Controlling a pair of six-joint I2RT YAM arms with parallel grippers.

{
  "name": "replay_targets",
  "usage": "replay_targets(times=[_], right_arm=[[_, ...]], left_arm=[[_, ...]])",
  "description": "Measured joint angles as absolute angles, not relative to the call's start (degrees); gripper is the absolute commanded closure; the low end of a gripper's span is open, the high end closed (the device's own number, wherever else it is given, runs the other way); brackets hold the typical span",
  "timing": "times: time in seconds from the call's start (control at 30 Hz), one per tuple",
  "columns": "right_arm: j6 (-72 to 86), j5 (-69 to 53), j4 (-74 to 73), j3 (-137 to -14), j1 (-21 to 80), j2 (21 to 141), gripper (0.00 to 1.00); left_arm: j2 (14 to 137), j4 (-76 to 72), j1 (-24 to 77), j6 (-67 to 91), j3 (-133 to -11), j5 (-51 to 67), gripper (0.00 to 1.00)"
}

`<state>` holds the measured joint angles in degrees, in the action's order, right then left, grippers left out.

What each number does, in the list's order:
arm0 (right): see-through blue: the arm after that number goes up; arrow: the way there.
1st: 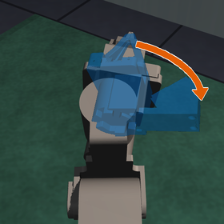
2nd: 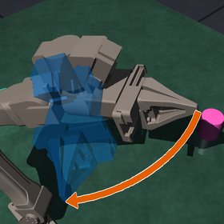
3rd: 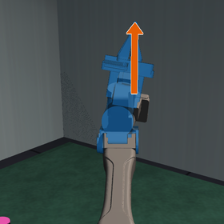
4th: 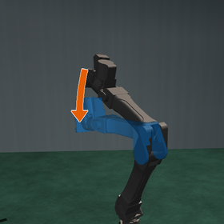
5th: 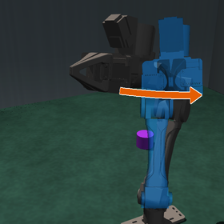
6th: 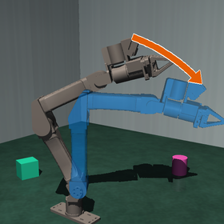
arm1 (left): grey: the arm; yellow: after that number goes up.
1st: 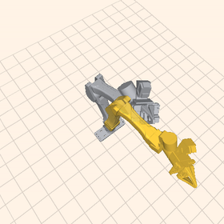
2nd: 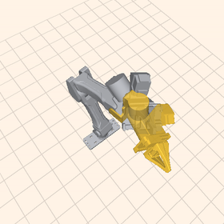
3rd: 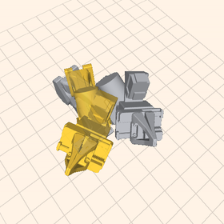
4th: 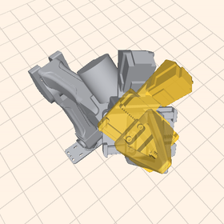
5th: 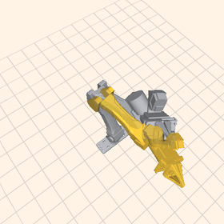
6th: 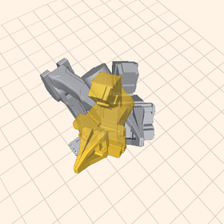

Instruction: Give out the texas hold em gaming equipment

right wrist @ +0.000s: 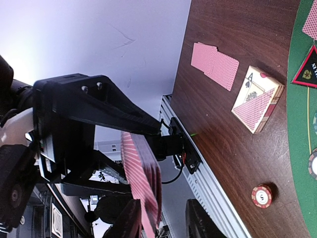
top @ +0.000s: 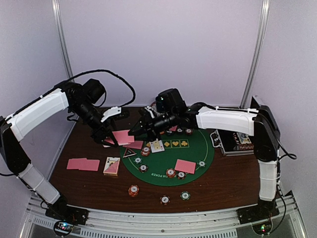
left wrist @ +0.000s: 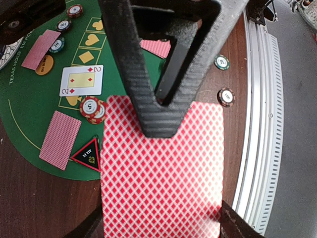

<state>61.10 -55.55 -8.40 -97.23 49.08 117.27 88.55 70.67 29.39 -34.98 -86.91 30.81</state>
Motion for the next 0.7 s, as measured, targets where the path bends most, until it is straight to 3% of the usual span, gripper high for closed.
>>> replay_targets(times=[0.33,0.47,0.53,0.7], right_arm=[[63.26,-55.75,-7.11,-96.6,48.75,115.28,0.86],[63.81,-55.77,-6.72,-95.96,48.71,114.8,0.88],[64.31,-55.79,-6.31,-95.83,48.71,114.65,0.85],[66.0,-56.1,-4.1,-94.67,48.73,114.48,0.67]], left_arm=[[88.55,70.65,29.39,-34.98,-86.91,30.76,1.0],[88.55,70.67,29.39,-34.98,-86.91,30.65,1.0],[88.55,70.67,29.39,-34.98,-86.91,30.63,1.0],[88.55,70.67,29.39,-34.98,-86.91,30.59,1.0]])
